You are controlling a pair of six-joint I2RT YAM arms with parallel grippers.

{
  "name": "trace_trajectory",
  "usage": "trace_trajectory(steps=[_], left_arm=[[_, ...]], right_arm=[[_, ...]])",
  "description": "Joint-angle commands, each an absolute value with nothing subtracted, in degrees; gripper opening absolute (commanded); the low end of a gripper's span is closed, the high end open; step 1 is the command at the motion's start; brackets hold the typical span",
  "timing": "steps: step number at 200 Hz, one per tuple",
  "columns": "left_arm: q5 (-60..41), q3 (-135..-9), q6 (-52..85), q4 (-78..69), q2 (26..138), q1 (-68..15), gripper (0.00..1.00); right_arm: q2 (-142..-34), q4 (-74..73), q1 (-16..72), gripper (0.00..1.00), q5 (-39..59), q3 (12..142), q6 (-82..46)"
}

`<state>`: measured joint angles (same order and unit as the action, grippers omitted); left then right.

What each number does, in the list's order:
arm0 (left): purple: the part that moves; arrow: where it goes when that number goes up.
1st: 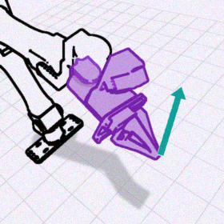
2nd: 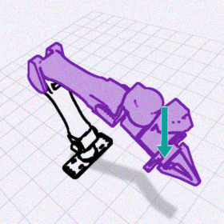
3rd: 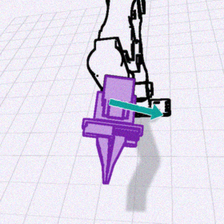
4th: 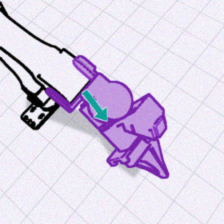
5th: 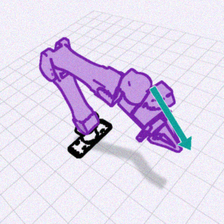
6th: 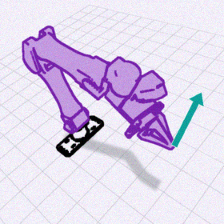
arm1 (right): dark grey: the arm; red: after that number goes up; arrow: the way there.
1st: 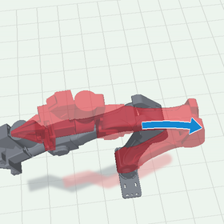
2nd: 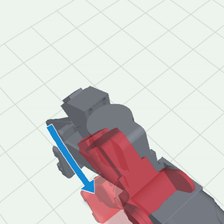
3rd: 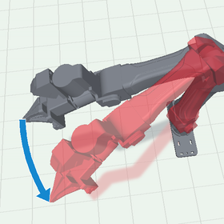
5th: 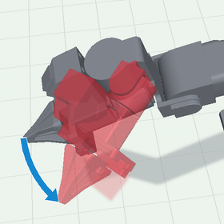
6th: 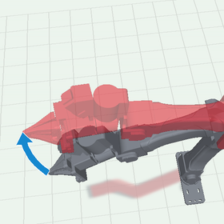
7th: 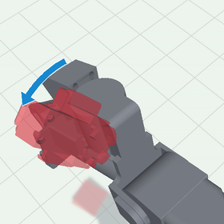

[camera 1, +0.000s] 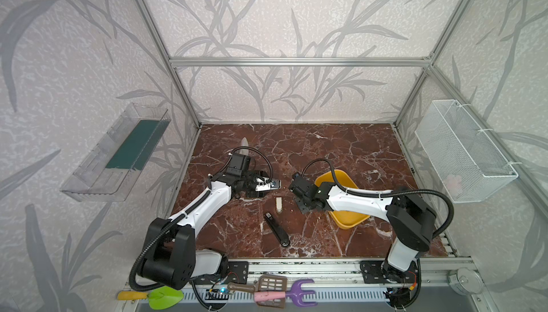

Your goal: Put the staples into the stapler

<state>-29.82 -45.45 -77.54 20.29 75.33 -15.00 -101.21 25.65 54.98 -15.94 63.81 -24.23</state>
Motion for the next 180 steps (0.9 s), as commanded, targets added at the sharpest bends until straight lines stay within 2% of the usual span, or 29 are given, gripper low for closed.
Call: trace_trajectory(steps=[1, 27, 52, 121, 151, 180], left_arm=[[-30.1, -41.5, -88.9, 19.7, 72.7, -15.3, 0.66], [-32.6, -45.0, -93.5, 27.0, 74.6, -15.7, 0.63], [-30.0, -42.1, -99.7, 24.9, 74.2, -17.7, 0.64], [-27.5, -43.9, -102.0, 28.2, 75.9, -23.1, 0.6], [-27.2, -43.8, -102.4, 27.9, 77.0, -23.3, 0.6], [-27.8, -44.8, -101.4, 28.6, 78.7, -23.3, 0.59]], right_arm=[[-102.2, 27.9, 53.4, 0.0, -13.6, 65.8, -25.8], [-102.9, 27.1, 50.8, 0.0, -11.2, 64.8, -27.0], [-104.0, 27.0, 50.1, 0.0, -9.8, 65.1, -26.9], [-105.9, 20.2, 50.2, 0.0, -4.0, 63.2, -26.5], [-105.3, 18.5, 50.6, 0.07, -1.9, 62.6, -22.4], [-107.3, 22.5, 50.7, 0.09, -2.4, 65.6, -21.2]])
